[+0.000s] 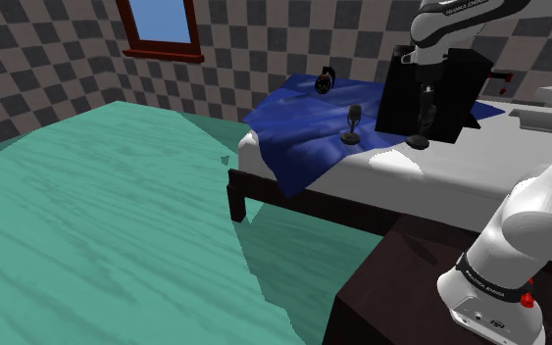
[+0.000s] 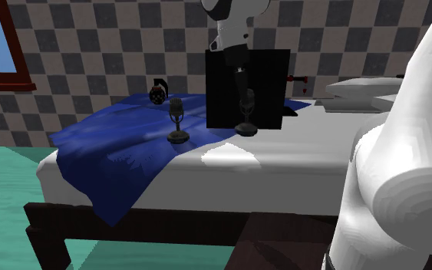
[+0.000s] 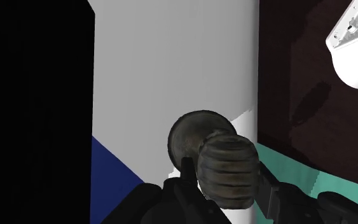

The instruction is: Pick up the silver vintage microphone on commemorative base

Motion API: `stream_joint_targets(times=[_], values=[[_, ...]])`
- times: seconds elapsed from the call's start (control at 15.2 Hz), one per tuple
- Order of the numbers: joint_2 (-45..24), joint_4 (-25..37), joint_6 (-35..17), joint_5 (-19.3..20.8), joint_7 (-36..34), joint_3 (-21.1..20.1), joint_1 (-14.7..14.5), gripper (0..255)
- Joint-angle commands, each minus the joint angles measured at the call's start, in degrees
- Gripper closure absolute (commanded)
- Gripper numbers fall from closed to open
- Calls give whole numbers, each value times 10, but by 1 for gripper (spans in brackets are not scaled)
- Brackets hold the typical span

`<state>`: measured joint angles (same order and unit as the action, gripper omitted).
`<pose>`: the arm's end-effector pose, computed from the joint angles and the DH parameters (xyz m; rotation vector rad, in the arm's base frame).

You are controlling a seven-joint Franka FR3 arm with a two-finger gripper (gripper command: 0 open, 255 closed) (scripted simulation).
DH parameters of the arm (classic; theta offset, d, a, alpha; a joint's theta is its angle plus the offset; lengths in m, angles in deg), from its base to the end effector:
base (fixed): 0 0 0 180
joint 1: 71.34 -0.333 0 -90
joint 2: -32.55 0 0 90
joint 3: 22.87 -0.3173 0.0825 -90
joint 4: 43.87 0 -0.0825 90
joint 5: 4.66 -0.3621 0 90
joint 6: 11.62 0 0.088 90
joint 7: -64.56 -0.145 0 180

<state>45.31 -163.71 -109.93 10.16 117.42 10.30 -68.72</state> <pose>0.3412 -0.3002 0.4597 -3.0333 -0.5867 0.3452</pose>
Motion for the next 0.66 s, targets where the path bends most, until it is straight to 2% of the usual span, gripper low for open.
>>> stream_joint_targets(times=[0.0, 0.46, 0.59], values=[[6, 12, 17, 1, -1, -3, -1, 255], [9, 62, 71, -1, 5, -9, -3, 255], [9, 63, 72, -1, 5, -9, -3, 255]])
